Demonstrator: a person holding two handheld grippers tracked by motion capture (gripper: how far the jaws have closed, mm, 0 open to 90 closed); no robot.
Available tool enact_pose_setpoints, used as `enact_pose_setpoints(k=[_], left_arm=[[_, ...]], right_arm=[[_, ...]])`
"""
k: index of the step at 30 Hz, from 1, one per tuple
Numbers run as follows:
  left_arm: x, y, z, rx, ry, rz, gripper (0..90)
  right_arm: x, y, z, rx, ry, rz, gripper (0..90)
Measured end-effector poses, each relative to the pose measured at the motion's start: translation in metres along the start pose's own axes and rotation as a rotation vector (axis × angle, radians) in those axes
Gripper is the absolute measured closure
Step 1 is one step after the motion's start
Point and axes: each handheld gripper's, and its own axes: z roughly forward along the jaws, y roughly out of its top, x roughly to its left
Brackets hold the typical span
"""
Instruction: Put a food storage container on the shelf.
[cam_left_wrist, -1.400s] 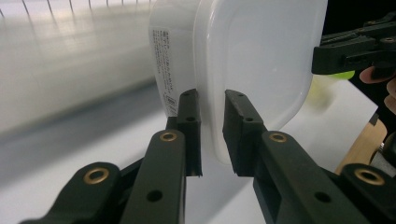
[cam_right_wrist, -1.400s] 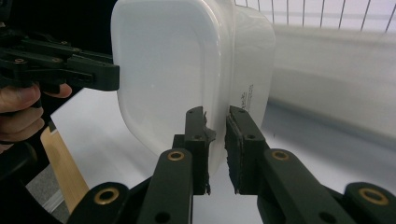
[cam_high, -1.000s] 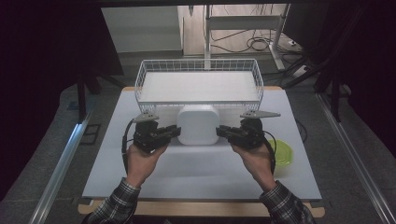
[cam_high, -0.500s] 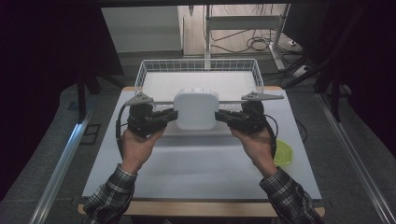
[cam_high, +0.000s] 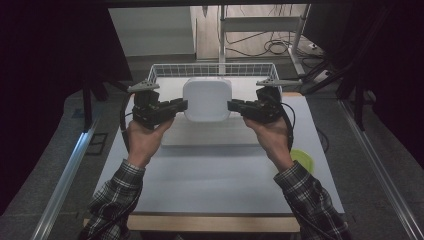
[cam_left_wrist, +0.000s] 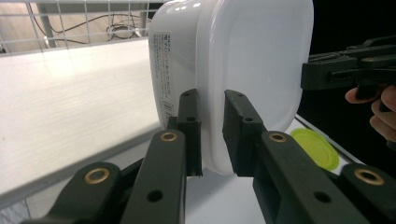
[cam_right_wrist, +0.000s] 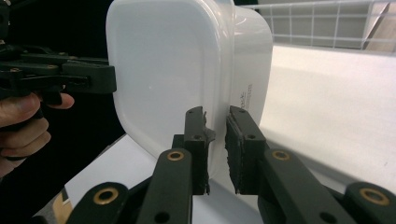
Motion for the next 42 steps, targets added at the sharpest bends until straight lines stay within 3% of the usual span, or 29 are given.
enact_pose_setpoints(k=[17,24,29,42], left_arm=[[0.014,0.024,0.028,0.011,-0.027,-0.025,77.7],[0.021,0.025,0.040,0.038,-0.072,-0.030,77.5],[0.024,0.023,0.043,0.025,-0.100,-0.028,77.1],[0.020,0.028,0.056,0.011,0.001,0.050,61.4]], right_arm=[[-0.021,0.022,0.006,0.009,-0.046,0.026,78.6],[-0.033,0.022,0.008,0.006,-0.049,0.052,77.8],[-0.037,0.022,0.010,0.007,-0.060,0.035,76.4],[-0.039,0.028,0.021,0.015,-0.065,0.012,68.4]])
